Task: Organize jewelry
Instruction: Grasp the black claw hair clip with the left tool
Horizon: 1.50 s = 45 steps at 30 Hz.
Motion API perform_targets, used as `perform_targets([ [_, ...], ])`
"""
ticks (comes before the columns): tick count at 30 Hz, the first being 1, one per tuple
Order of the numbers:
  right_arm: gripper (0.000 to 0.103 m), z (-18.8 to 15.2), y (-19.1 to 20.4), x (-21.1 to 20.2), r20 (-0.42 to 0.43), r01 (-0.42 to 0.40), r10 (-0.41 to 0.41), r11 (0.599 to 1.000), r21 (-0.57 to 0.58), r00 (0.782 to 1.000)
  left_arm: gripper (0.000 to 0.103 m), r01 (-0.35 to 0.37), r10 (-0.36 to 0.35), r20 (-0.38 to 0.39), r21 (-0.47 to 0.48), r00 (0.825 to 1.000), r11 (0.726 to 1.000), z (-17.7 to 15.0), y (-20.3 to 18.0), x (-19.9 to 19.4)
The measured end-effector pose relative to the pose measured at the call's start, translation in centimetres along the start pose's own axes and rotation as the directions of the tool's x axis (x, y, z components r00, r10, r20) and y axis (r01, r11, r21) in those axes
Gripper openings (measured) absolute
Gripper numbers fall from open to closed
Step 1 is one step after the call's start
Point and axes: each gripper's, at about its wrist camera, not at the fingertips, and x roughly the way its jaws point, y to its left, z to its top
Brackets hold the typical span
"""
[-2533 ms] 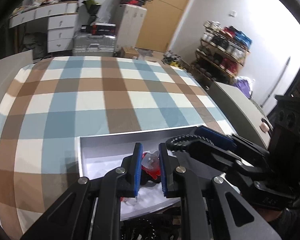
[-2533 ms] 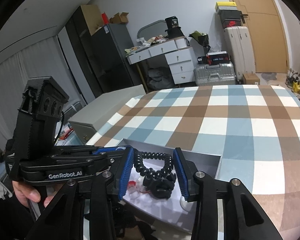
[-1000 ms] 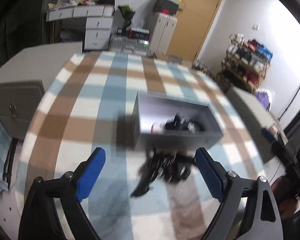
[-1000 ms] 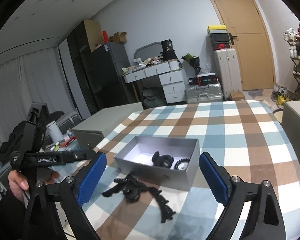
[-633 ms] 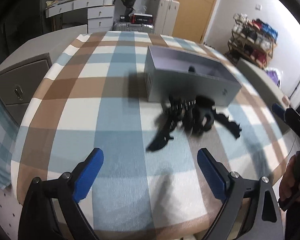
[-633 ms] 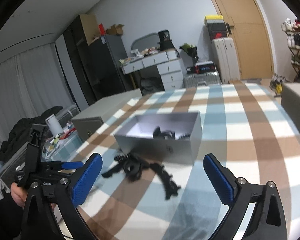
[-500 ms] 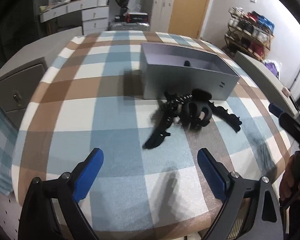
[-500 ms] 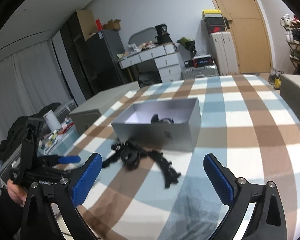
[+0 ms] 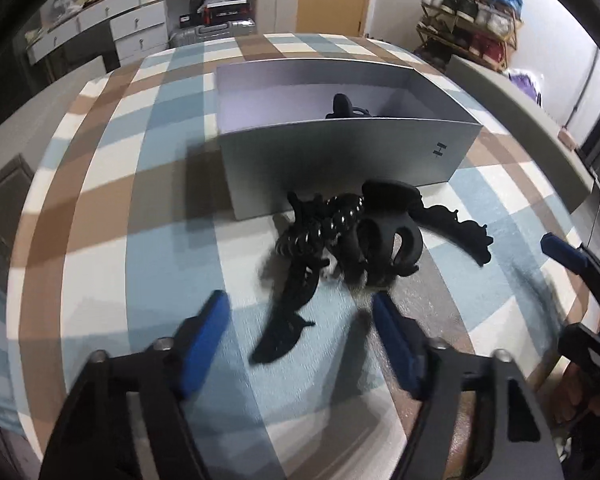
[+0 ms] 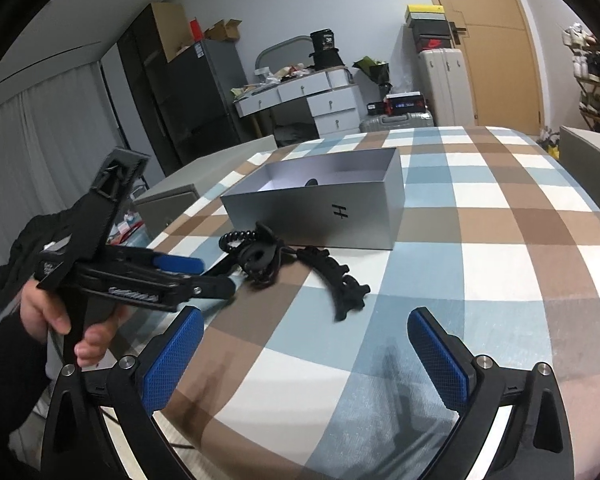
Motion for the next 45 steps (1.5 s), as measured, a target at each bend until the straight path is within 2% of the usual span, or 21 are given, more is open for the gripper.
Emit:
perform_targets([
  [1, 0.103, 0.0, -0.2, 0.0, 0.000, -0.001, 0.001, 1.000, 0.006, 1.000, 0.049, 0.015, -0.015, -0.005, 0.007, 1.000, 1.000, 0.1, -0.1, -0.1],
  [3, 0.103, 0.0, -0.4, 0.0, 0.002, -0.003, 0.003, 1.000, 0.016, 1.000, 0.029, 0.034, -0.034, -0.015, 0.010, 0.999, 0.999, 0.3, 0.0, -0.1],
  [6, 0.103, -0.1, -0.7, 0.2, -0.002, -0.002, 0.002, 1.000, 0.026, 1.000, 0.015, 0.036, -0.036, -0.033, 0.022, 0.999, 0.999, 0.5, -0.2, 0.0],
  [12, 0.103, -0.2, -0.9, 0.3, -0.008, -0.006, 0.006, 0.999, 0.034, 1.000, 0.013, 0.017, -0.014, -0.025, 0.134, 1.000, 0.991, 1.0, -2.2, -1.2],
  [13, 0.103, -0.2, -0.9, 0.3, -0.007, -0.005, 0.005, 0.999, 0.034, 1.000, 0.013, 0.026, -0.020, -0.041, 0.141, 0.999, 0.990, 1.2, -2.2, -1.3],
  [19, 0.103, -0.1, -1.1, -0.3, 0.006, 0.000, 0.000, 0.999, 0.044, 1.000, 0.012, 0.127, -0.121, -0.063, 0.099, 0.991, 0.987, 1.8, -2.2, -2.7],
  [22, 0.103, 0.0, -1.1, -0.5, 0.009, 0.002, -0.002, 0.999, 0.040, 1.000, 0.009, 0.141, -0.135, -0.073, 0.090, 0.988, 0.986, 1.7, -2.5, -3.1],
  [23, 0.103, 0.1, -1.2, -0.6, 0.009, 0.000, 0.000, 0.999, 0.041, 1.000, 0.000, 0.138, -0.131, -0.077, 0.094, 0.988, 0.986, 1.6, -2.6, -3.1],
  [27, 0.103, 0.2, -1.2, -0.8, 0.015, -0.002, 0.001, 0.999, 0.043, 1.000, 0.000, 0.168, -0.160, -0.091, 0.079, 0.983, 0.983, 0.9, -2.8, -3.1],
  [33, 0.103, 0.4, -1.1, -0.8, 0.013, -0.002, 0.001, 0.999, 0.034, 1.000, 0.001, 0.082, -0.076, -0.060, 0.117, 0.995, 0.990, -0.1, -3.1, -2.8],
  [34, 0.103, 0.4, -1.0, -0.7, 0.012, -0.003, 0.003, 0.999, 0.033, 1.000, 0.003, 0.078, -0.071, -0.065, 0.123, 0.995, 0.989, -0.2, -3.2, -2.4],
  [38, 0.103, 0.4, -0.7, -0.7, 0.010, -0.003, 0.003, 1.000, 0.029, 1.000, 0.025, 0.051, -0.039, -0.076, 0.161, 0.996, 0.986, -0.5, -3.6, -1.2],
  [42, 0.103, 0.2, -0.6, -0.5, 0.000, -0.001, 0.001, 1.000, 0.025, 1.000, 0.028, 0.028, -0.012, -0.083, 0.199, 0.997, 0.980, -0.5, -4.0, -0.3],
  [45, 0.103, 0.2, -0.7, -0.4, -0.002, 0.001, -0.001, 1.000, 0.029, 1.000, 0.028, 0.048, -0.034, -0.073, 0.201, 0.997, 0.978, -0.3, -3.8, -0.1],
])
